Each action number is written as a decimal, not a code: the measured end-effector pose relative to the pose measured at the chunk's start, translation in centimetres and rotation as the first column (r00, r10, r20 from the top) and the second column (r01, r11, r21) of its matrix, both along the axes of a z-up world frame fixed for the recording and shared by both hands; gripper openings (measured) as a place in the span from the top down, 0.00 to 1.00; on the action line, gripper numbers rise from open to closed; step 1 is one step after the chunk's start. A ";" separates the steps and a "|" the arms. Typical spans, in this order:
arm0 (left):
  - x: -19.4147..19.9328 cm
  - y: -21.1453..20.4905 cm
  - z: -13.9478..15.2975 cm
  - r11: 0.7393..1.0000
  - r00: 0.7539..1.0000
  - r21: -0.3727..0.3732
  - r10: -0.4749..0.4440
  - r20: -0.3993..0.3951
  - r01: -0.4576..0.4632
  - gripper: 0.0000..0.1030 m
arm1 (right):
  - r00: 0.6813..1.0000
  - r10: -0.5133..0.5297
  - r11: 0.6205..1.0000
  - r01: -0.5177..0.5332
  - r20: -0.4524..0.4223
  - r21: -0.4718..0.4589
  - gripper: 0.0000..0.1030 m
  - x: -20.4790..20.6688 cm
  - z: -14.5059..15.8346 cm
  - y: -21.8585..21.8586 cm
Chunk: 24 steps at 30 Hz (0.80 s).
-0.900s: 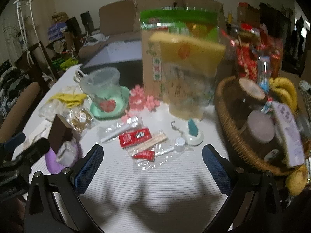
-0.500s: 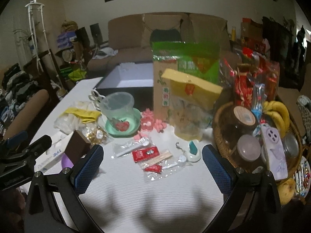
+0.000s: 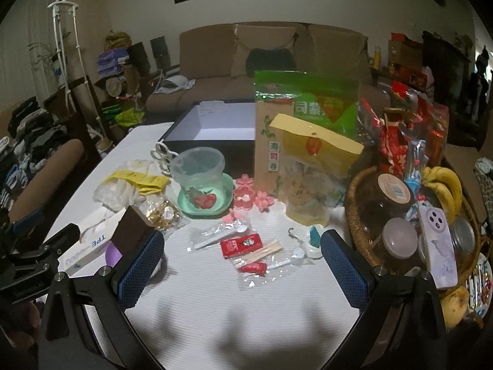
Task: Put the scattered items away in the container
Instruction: 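Move the right gripper toward the green seaweed bag beside the box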
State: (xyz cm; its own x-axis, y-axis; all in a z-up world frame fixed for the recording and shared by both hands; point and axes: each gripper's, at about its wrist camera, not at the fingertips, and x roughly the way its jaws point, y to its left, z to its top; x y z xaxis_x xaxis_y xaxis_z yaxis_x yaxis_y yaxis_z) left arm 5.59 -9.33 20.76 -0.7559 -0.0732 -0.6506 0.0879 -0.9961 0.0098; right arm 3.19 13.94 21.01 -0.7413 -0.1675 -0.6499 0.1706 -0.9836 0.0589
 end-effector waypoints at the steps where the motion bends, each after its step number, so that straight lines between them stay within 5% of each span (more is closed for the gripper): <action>1: 0.0 -0.2 0.1 1.000 1.000 -0.001 0.000 -0.003 0.000 0.00 | 1.000 0.002 1.000 -0.002 -0.001 0.005 0.00 -0.2 0.1 -0.1; 24: 2.5 -7.1 -3.5 0.996 0.995 0.018 0.089 0.043 -0.090 0.00 | 0.994 0.100 0.995 -0.098 0.049 -0.028 0.00 -0.4 -3.1 -6.0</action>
